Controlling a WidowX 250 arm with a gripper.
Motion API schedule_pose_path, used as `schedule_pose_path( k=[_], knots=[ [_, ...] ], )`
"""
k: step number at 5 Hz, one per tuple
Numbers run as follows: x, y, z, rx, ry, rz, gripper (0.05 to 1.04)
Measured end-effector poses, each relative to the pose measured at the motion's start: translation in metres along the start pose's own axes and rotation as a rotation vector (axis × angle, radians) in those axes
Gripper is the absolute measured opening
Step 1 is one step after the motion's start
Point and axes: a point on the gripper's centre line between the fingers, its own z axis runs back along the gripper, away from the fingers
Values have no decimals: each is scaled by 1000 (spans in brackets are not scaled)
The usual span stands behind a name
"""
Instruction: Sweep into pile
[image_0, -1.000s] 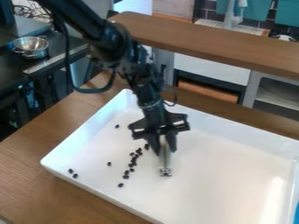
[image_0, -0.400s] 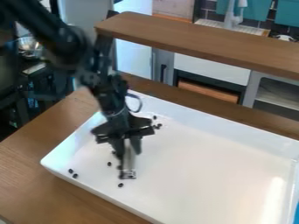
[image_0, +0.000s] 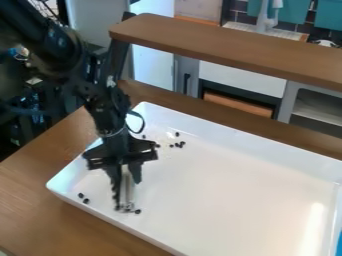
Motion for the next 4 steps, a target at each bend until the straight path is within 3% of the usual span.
schedule_pose_path(
  k=[1,2,3,4],
  knots=[
    [-8,-21,14,-97,31,46,365],
    [-16,-67,29,-248,99,5,365],
    [-7,-112,43,-364,81,-69,365],
    [-3,-134,17,-347,82,-97,365]
  ],
)
